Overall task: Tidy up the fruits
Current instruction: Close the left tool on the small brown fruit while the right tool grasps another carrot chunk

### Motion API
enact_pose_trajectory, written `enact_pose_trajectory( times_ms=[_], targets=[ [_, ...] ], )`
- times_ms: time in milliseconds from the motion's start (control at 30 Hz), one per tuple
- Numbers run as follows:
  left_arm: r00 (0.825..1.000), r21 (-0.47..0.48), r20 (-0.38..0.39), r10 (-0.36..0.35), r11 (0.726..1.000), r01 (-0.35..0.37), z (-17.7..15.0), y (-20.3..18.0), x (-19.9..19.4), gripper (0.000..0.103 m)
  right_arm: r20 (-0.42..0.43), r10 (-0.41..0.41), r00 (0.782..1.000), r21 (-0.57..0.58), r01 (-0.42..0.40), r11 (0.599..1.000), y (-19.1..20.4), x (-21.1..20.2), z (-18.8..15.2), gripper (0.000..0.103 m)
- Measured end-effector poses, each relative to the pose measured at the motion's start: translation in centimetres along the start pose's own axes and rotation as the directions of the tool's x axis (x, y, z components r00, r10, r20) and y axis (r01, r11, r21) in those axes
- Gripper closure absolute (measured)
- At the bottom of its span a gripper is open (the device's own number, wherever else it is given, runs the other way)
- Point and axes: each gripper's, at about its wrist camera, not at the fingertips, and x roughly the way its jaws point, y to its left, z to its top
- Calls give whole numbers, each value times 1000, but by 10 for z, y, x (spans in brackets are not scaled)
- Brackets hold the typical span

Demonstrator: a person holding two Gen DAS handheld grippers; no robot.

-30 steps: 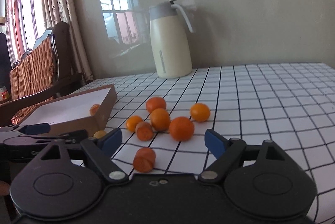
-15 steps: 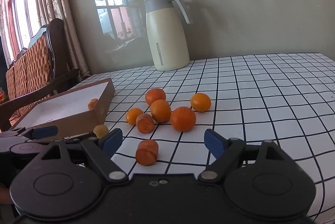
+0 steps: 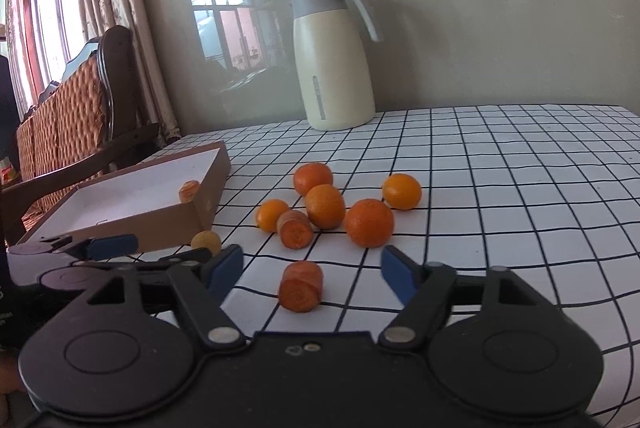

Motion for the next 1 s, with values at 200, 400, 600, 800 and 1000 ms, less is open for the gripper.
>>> enact_pose_trajectory(
  times_ms=[200,400,600,800,1000],
  targets=[
    [1000,-8,-13,-7,1000,7,1,-3,8,27,-30,3,1000,-6,-3,1000,4,7,-2,62],
    [1000,-21,-21,-16,1000,16,3,-5,18,45,-42,4,999,-2,-4,1000,7,11,-3,68],
    [999,-21,-35,-27,999,26,2,-9,28,54,-60,3,998,3,-3,1000,9,19,-5,68],
    [998,-34,-39,-41,999,40,3,-10,32,64,-71,-10,997,1,11,1000,10,26,-6,73],
    [999,2,-22,-40,999,40,2,-18,29,75,-86,-32,996,-42,28,999,15,30,-9,84]
  ],
)
